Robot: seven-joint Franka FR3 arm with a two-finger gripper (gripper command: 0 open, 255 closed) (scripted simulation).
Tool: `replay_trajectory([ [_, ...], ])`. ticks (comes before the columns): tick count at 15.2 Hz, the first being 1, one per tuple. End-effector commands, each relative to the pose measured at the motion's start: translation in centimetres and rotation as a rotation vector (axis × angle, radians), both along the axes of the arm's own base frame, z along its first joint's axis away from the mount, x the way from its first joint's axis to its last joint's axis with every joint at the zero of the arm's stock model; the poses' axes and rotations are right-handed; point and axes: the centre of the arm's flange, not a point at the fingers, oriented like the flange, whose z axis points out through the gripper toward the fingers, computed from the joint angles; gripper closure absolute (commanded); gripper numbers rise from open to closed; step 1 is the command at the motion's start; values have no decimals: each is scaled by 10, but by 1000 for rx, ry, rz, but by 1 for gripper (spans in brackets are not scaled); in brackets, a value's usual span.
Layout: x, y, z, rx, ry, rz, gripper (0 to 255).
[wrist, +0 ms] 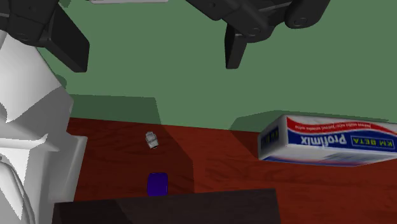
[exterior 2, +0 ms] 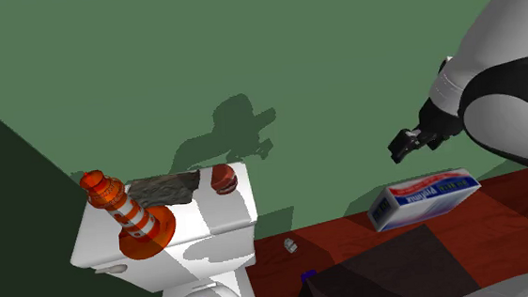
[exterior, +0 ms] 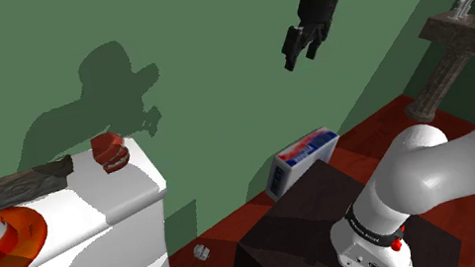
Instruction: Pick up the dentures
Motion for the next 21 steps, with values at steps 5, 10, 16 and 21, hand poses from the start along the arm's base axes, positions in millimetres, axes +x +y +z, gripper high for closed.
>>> replay_trajectory([
  [5, 32, 39, -15, 9, 14, 5, 0],
  [10, 71, 89, -34, 21, 30, 12, 0],
  [16, 117, 149, -58, 35, 51, 19, 0],
  [21, 155, 199, -77, 46, 68, 26, 0],
])
